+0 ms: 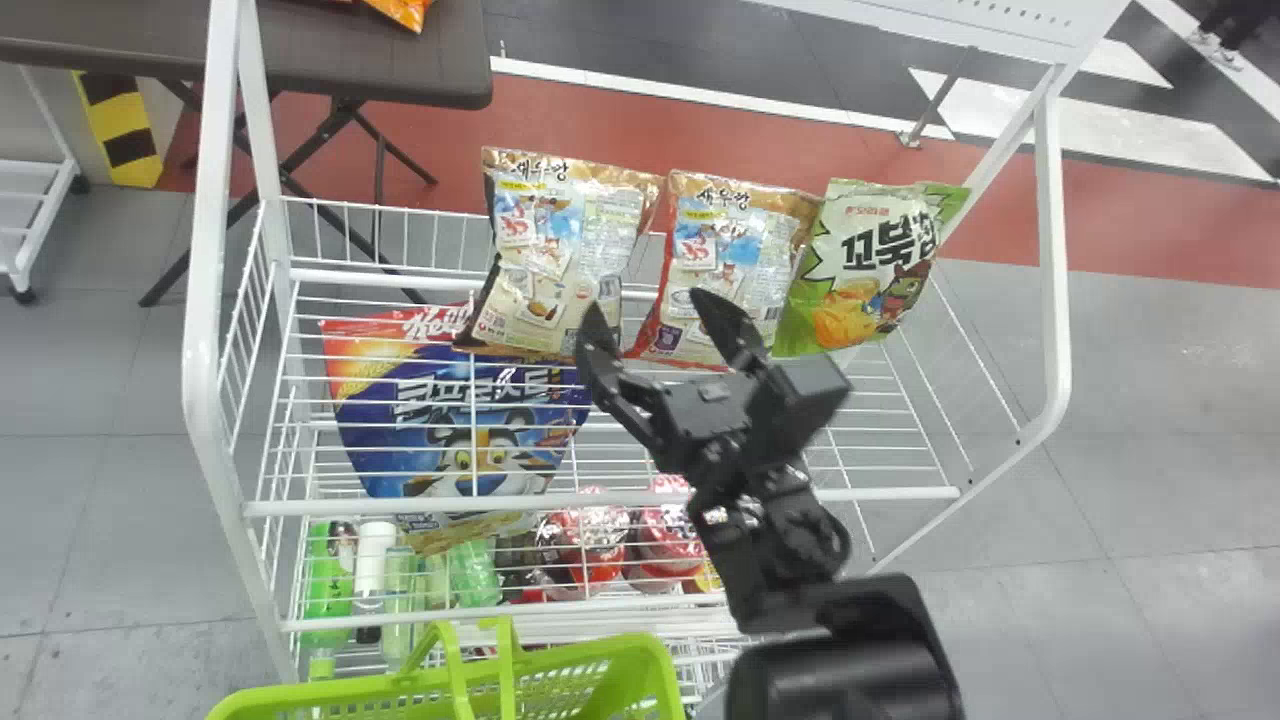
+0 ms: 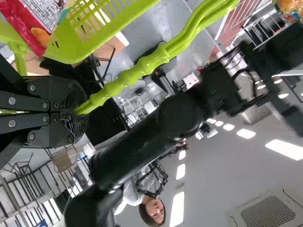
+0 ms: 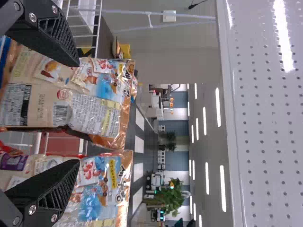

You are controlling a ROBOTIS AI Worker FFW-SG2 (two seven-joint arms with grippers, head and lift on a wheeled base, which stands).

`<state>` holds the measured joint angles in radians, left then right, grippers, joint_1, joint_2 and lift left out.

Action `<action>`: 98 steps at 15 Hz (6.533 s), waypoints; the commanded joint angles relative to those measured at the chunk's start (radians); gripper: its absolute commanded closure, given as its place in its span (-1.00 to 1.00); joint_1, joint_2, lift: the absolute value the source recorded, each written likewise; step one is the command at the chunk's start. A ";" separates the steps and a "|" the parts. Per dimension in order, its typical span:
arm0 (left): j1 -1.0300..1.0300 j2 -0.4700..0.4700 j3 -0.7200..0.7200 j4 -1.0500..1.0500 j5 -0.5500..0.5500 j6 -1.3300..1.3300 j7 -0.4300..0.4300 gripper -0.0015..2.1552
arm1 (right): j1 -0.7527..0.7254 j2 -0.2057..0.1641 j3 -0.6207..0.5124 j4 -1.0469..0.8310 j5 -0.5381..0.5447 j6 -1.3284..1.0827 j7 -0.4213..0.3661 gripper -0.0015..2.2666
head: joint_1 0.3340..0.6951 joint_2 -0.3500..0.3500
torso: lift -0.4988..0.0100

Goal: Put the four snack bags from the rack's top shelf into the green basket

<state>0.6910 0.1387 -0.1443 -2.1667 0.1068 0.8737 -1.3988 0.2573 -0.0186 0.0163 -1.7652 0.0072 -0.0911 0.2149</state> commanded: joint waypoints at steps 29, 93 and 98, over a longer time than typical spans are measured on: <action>-0.025 -0.008 0.008 0.004 0.013 -0.015 0.031 0.43 | 0.387 -0.009 -0.360 -0.829 -0.225 1.367 0.409 0.86 | 1.00 -1.00 | 0.96; -0.061 -0.007 -0.009 0.022 0.013 0.018 0.041 0.43 | 0.326 -0.041 -0.361 -0.708 -0.230 1.011 0.319 0.86 | 1.00 -1.00 | 0.96; -0.041 -0.010 -0.023 0.022 0.016 -0.009 0.066 0.43 | 0.370 -0.055 -0.394 -0.887 -0.253 1.663 0.468 0.86 | 1.00 -1.00 | 0.96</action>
<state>0.6478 0.1293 -0.1609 -2.1450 0.1226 0.8723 -1.3351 0.6151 -0.0686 -0.3758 -2.6171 -0.2458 1.4216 0.6690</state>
